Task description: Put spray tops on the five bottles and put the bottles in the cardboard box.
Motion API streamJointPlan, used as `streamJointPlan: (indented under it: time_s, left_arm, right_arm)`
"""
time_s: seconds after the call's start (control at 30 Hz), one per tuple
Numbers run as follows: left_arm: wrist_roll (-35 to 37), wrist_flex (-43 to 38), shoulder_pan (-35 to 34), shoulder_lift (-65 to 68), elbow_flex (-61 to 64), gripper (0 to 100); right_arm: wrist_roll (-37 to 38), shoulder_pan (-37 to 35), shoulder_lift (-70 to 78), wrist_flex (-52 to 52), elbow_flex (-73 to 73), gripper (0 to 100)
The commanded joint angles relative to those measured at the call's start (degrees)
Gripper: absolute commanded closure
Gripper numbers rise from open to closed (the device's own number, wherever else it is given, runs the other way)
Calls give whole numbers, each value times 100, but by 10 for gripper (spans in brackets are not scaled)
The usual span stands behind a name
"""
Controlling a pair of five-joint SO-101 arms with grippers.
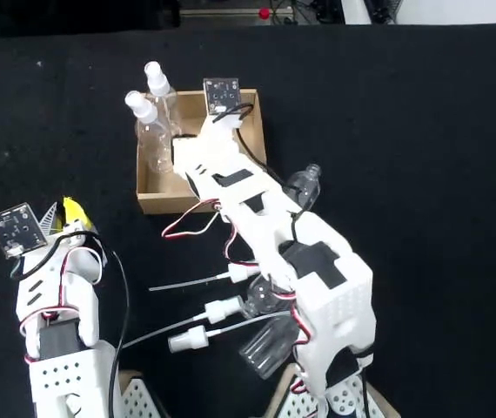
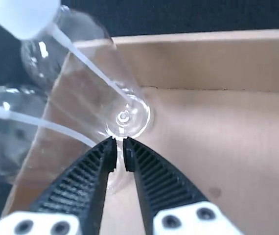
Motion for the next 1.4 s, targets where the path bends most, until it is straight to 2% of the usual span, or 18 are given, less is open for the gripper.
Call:
streamJointPlan:
  time_s: [0.0,0.4,0.67,1.37]
  left_arm:
    - [35,0,-48,-88,136,960]
    - [35,0,-57,-88,136,960]
    - [35,9,-57,-88,136,960]
    - [35,9,-66,-88,136,960]
  right_arm:
    - [-9,176,-75,-202,-488,987]
    - [-9,176,-101,-229,-488,987]
    - [-9,229,-57,-1310,-154,988]
    - [-9,237,-497,-1284,567,988]
